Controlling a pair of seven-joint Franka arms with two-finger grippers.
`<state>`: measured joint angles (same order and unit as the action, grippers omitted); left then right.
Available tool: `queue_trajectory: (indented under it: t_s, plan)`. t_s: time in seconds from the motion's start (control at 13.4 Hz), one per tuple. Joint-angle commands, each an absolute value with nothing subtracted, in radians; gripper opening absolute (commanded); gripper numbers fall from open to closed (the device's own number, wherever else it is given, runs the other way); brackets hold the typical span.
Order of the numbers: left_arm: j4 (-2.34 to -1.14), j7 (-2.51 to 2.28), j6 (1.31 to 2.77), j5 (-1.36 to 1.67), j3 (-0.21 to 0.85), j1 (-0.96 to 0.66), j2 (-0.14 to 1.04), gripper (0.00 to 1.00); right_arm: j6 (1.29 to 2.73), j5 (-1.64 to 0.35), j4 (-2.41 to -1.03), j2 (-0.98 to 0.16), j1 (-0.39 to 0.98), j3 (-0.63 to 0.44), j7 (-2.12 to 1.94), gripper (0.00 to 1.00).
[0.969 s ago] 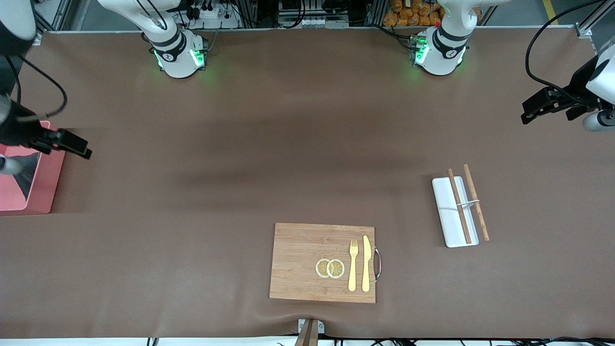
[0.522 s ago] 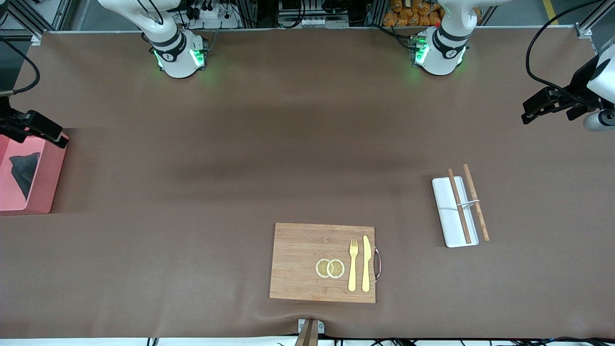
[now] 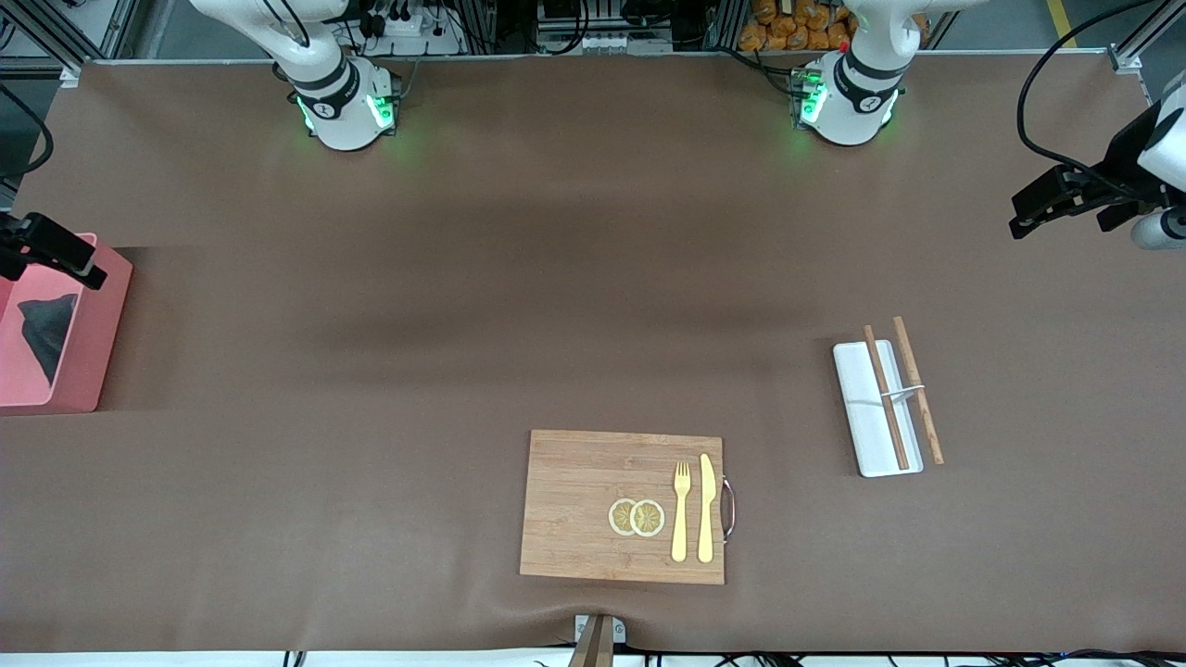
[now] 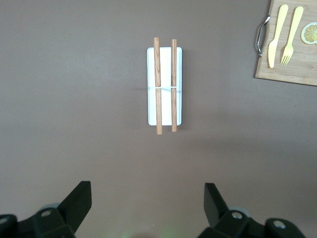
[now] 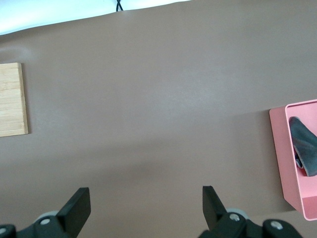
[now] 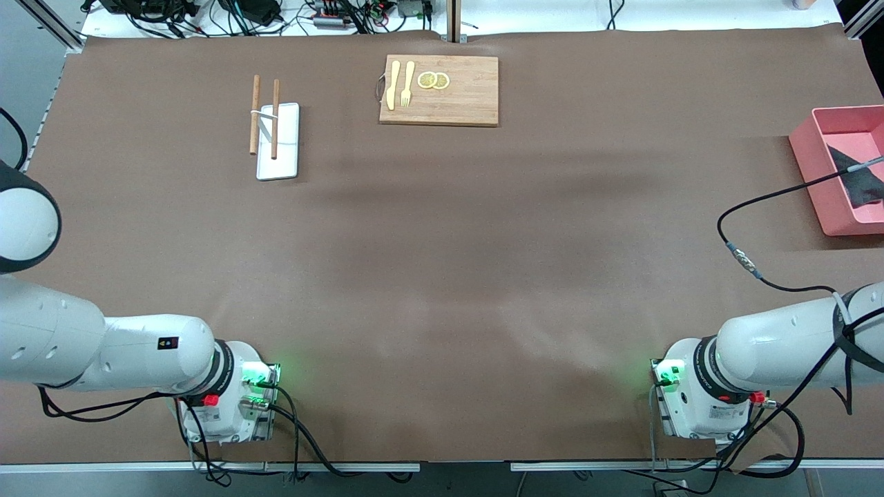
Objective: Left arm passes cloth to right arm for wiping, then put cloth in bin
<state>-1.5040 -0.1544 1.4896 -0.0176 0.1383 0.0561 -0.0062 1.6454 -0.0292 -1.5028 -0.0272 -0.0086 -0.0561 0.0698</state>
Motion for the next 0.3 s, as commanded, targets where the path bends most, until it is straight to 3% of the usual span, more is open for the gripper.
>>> queue_trajectory:
  t_s: [0.0,0.22]
  plan:
    - [-1.482,-0.152,1.485,-0.048,0.143,0.060,0.005,1.00,1.646,-0.032,-1.508,-0.028,-0.003,-0.049,0.071,1.00]
    - [-1.482,-0.152,1.485,-0.046,0.141,0.060,0.006,1.00,1.649,-0.034,-1.508,-0.029,-0.002,-0.048,0.071,1.00]
